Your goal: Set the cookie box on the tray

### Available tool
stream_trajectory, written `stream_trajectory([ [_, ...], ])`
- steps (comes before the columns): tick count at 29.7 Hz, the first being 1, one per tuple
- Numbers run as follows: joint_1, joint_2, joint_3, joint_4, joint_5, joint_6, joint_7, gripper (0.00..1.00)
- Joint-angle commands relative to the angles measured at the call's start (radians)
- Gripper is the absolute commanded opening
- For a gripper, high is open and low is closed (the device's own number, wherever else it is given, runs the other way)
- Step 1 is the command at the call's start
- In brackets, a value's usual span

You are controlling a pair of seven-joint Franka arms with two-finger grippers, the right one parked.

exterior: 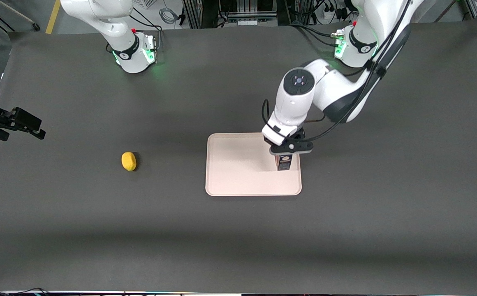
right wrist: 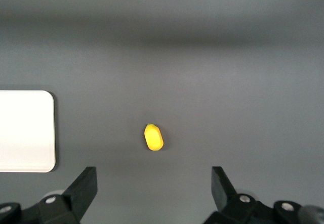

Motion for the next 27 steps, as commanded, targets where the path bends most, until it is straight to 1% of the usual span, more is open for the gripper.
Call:
stream_trajectory([
  [1, 0.001, -0.134, 0.160, -0.027, -0.085, -0.109, 0.285, 1.00],
  [4, -0.001, -0.186, 0.236, -0.027, -0.088, -0.147, 0.354, 1.00],
  [11, -0.001, -0.232, 0.341, -0.029, -0.088, -0.189, 0.359, 1.00],
  [20, -0.001, -0.241, 0.424, -0.046, -0.090, -0.172, 0.356, 1.00],
  [27, -0.004, -0.241, 0.428, -0.063, -0.091, -0.146, 0.347, 1.00],
])
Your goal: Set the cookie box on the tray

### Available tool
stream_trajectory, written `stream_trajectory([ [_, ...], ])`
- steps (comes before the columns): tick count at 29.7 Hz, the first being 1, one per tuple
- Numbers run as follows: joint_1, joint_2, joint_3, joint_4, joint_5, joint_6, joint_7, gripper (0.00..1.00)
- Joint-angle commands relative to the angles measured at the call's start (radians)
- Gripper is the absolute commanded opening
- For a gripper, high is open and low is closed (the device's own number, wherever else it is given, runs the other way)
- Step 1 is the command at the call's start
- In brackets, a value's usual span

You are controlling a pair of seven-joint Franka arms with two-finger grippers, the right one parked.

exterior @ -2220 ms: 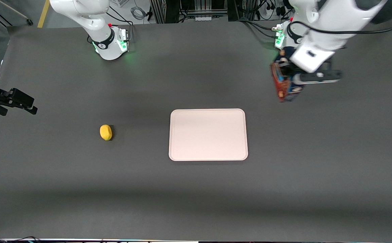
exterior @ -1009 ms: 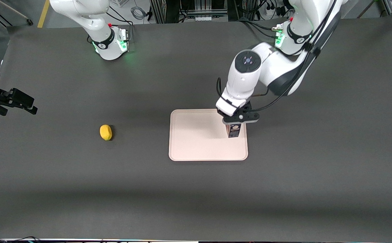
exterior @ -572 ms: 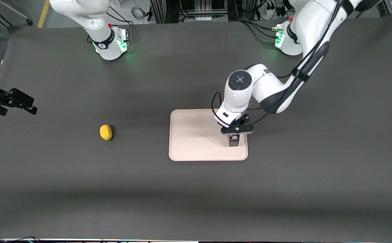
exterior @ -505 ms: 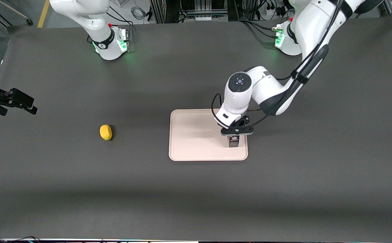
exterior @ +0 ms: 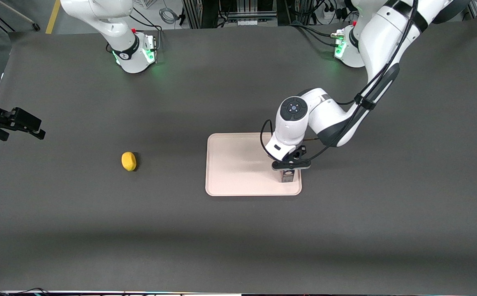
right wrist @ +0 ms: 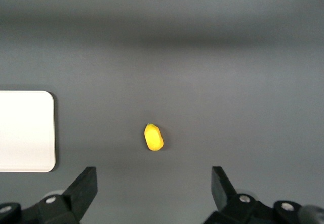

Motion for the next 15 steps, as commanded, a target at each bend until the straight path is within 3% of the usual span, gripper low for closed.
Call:
stream_trajectory([
  [1, -0.014, -0.022, 0.006, -0.029, -0.014, 0.016, -0.015, 1.00],
  [5, -0.015, -0.038, 0.004, -0.029, -0.069, 0.008, -0.058, 1.00],
  [15, -0.018, -0.042, -0.005, -0.021, -0.080, 0.014, -0.053, 1.00],
])
